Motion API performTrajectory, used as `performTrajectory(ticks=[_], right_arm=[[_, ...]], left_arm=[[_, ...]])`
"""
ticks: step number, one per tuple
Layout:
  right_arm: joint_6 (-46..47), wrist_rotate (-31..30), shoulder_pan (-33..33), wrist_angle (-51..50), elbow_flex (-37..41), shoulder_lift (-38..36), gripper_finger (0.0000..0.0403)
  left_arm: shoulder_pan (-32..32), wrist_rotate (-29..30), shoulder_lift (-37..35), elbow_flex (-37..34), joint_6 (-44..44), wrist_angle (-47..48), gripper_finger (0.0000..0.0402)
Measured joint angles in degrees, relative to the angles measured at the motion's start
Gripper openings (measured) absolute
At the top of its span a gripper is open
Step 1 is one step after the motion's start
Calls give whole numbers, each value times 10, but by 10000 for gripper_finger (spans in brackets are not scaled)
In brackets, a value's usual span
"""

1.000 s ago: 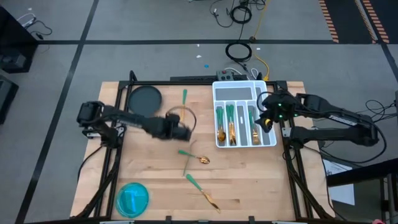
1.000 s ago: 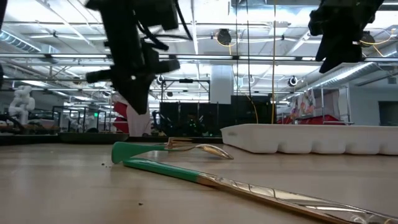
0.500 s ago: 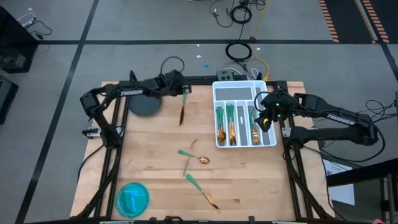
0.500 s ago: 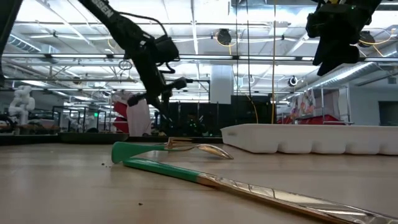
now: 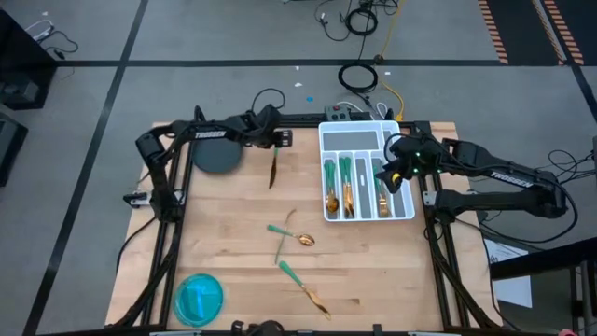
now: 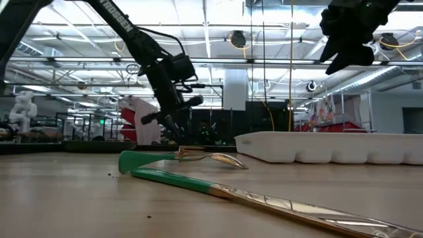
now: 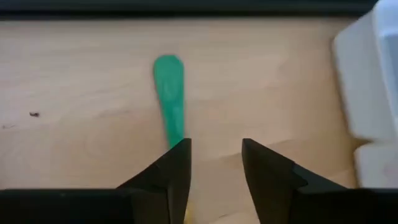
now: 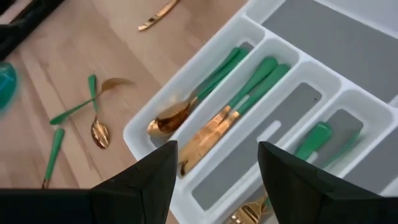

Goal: Sort silverware
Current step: Put the top green knife on the silverware tray with the other green knives

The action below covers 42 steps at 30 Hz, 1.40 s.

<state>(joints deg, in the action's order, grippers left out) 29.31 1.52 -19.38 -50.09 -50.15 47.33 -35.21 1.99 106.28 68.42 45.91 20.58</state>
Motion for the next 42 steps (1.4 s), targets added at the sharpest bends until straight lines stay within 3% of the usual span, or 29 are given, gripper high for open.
performTrajectory(ticks=[9,16,35,42], right_arm=[[1,1,0,6,0,0,215],[0,4,0,5,0,0,215],[13,18,0,5,0,0,215],[12,18,0,5,0,0,215]], left_arm=[[6,-2,63,85,-46,106,151],[7,2,80,101,-48,161,151],[10,-15,127,111,-42,152,150],[7,-24,140,113,-47,175,102]])
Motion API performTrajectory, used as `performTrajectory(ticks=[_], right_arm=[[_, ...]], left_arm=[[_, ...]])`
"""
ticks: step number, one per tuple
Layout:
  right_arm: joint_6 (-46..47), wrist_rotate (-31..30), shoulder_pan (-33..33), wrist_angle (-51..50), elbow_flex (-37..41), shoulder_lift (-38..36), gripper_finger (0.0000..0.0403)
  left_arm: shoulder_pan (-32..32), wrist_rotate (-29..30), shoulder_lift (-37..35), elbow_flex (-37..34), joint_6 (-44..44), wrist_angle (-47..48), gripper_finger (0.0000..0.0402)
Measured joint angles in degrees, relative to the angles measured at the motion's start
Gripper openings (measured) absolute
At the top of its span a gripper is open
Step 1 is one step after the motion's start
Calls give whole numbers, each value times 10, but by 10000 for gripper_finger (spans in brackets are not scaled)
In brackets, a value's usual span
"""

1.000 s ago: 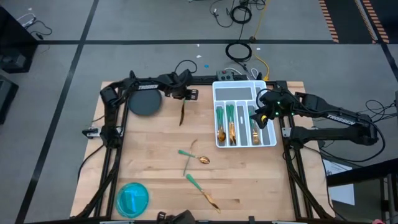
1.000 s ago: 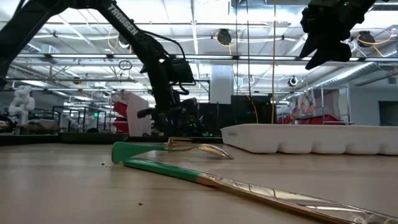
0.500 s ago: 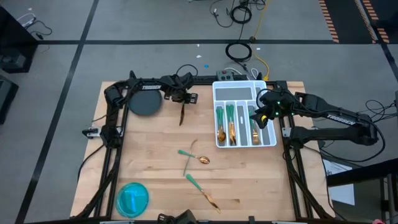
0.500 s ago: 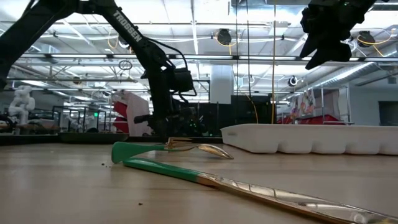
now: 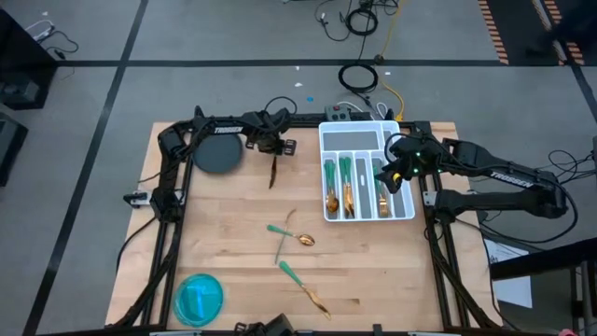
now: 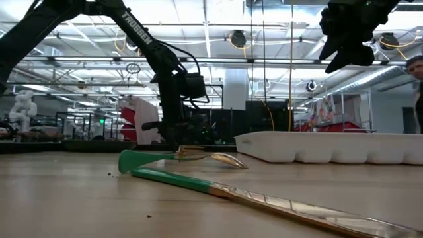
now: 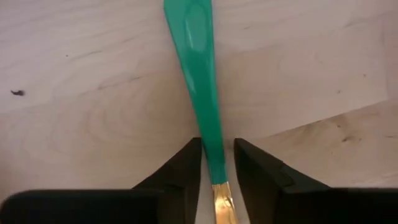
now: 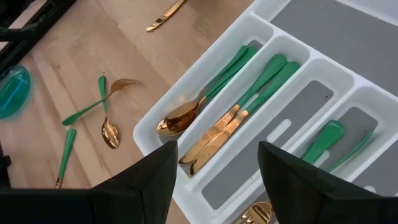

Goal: Sort silverware
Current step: Put the top green knife on the silverware tray with the other green knives

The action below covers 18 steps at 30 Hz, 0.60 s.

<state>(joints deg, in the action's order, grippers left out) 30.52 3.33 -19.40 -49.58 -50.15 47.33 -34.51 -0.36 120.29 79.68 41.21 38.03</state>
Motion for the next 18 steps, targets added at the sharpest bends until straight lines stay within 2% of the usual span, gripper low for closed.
performTrajectory(ticks=[8,18], right_arm=[[-1,0,0,0,0,0,215],[-3,0,0,0,0,0,215]], left_arm=[[-3,-8,0,-1,-11,4,48],[-8,-27,0,-2,-15,4,29]])
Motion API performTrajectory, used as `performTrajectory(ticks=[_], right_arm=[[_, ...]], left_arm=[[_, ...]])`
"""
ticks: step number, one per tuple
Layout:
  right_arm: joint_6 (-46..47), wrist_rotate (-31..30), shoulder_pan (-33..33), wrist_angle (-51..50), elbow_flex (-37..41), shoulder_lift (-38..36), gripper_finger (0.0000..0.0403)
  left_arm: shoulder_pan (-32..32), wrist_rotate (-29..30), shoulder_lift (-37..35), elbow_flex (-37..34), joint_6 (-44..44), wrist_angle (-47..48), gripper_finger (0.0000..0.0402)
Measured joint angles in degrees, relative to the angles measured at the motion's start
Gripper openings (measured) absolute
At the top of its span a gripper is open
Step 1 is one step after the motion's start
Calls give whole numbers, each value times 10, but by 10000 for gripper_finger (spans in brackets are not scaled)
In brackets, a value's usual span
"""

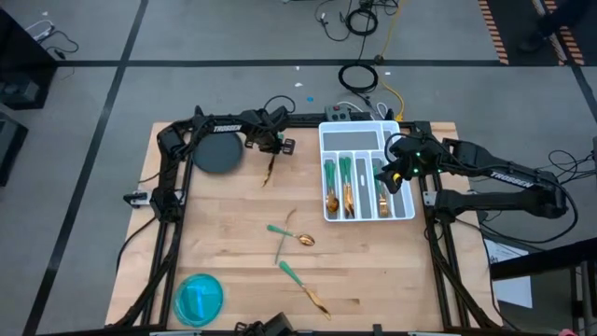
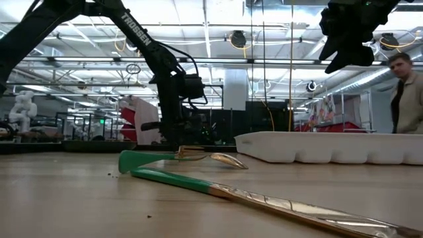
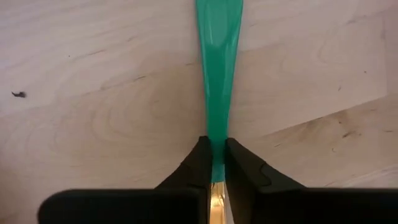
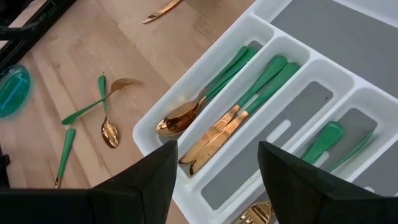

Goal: Sort silverware
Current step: Put the top green knife on the silverware tray with the other green knives

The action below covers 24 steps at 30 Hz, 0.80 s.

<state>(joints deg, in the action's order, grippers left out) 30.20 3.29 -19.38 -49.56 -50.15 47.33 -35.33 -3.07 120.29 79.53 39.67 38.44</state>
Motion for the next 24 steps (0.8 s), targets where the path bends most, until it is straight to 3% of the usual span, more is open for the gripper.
performTrajectory(ticks=[6,18,24], right_arm=[[0,0,0,0,0,0,215],[2,0,0,0,0,0,215],[-8,0,0,0,0,0,215]], left_arm=[[2,-19,-2,30,-18,24,2],[2,-13,1,59,-57,41,0],[2,-16,-6,59,-57,49,33]])
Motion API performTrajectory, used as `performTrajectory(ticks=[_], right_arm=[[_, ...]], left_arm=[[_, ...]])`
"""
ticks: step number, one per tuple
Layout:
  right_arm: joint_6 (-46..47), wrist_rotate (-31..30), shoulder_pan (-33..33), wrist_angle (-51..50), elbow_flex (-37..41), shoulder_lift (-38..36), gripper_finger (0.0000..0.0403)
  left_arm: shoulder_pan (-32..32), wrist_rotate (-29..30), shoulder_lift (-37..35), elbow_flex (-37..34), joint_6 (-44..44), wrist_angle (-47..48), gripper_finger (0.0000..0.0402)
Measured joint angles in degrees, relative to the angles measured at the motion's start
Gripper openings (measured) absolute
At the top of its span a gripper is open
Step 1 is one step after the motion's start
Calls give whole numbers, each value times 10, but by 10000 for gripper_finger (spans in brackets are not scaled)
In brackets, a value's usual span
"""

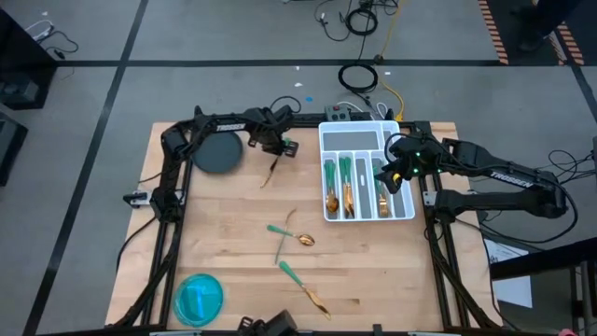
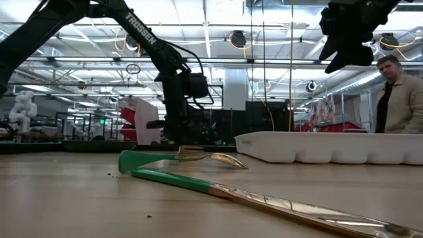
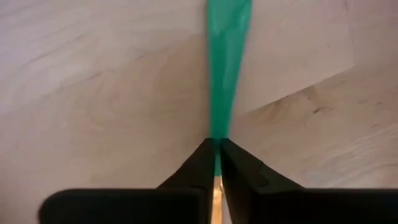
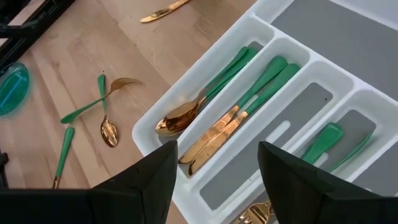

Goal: Sort silverware
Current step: Put the top green knife on the silverware tray with the other green knives

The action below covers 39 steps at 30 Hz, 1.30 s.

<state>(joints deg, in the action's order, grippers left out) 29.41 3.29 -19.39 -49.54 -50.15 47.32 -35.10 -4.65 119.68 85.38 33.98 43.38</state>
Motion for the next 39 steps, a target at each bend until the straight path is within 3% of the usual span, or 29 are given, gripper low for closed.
performTrajectory(ticks=[7,17,39], right_arm=[[-3,0,0,0,0,0,215],[-5,0,0,0,0,0,215],[-5,0,0,0,0,0,215]], left_arm=[[8,51,-36,1,-18,-18,96],[11,43,-16,0,-43,-15,153],[16,12,6,2,-54,26,165]])
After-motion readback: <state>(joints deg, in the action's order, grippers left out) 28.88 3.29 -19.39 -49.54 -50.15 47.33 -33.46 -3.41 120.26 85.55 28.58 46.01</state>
